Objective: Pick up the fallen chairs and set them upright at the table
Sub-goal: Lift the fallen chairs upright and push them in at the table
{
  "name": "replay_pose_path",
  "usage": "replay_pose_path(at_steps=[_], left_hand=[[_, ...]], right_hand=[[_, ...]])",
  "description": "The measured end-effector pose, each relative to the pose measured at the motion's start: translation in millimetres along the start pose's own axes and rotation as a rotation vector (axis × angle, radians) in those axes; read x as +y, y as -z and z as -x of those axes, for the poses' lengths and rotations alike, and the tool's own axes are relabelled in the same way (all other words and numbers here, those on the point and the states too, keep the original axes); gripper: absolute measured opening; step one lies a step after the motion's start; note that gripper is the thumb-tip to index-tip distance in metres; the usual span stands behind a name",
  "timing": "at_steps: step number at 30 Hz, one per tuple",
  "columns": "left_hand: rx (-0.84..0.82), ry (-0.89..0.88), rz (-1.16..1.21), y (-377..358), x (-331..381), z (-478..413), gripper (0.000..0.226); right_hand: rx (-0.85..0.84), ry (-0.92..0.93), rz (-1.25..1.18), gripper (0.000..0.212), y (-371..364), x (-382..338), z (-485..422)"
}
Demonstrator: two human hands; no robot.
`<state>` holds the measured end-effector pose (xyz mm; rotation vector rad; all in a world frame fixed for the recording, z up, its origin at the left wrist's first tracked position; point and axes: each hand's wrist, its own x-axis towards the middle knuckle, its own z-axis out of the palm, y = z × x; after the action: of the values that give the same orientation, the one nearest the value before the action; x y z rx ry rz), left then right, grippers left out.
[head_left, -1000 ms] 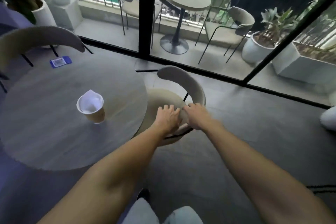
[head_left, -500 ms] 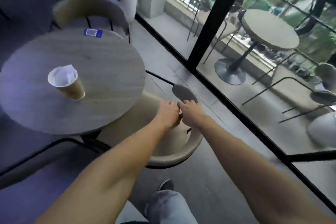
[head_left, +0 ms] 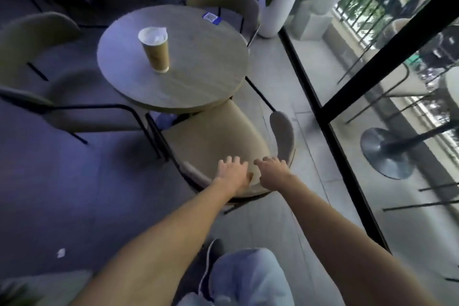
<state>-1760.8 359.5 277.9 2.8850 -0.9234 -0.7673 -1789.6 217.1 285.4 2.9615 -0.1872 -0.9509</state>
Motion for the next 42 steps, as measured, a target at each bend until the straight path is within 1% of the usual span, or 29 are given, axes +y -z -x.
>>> replay_pose_path(at_steps=[2,4,8,13,17,19,23,26,31,42], left_hand=[[0.01,0.063,0.041,-13,4,16,0.045],[-0.027,0.127,0.104,-27,8,31,0.046],[-0.062,0.243,0.104,-42,21,40,0.051],[-0.073,0.319,0.127,-56,54,30,0.051],[-0.049,0.384,0.128,-69,82,12,0.043],[-0.024,0.423,0.133,-75,89,2,0.037],[0.083,0.487,0.193,-83,95,-6,0.043],[0.116,0.514,0.208,-88,96,-9,0.044],[0.109,0.545,0.233,-90,98,-12,0.043],[0.101,0.549,0.231,-92,106,-8,0.047]], right_hand=[[-0.009,0.028,0.039,0.054,-9,2,7],[-0.055,0.072,0.063,0.056,-18,6,13],[-0.052,0.17,0.101,0.056,-27,22,10],[-0.08,0.29,0.218,0.053,-36,57,-4],[-0.015,0.427,0.33,0.043,-42,87,-18],[0.038,0.469,0.366,0.041,-48,100,-27],[0.142,0.543,0.427,0.041,-61,115,-40],[0.195,0.559,0.437,0.037,-65,115,-41],[0.24,0.565,0.417,0.033,-67,117,-40],[0.206,0.564,0.413,0.032,-69,118,-35]])
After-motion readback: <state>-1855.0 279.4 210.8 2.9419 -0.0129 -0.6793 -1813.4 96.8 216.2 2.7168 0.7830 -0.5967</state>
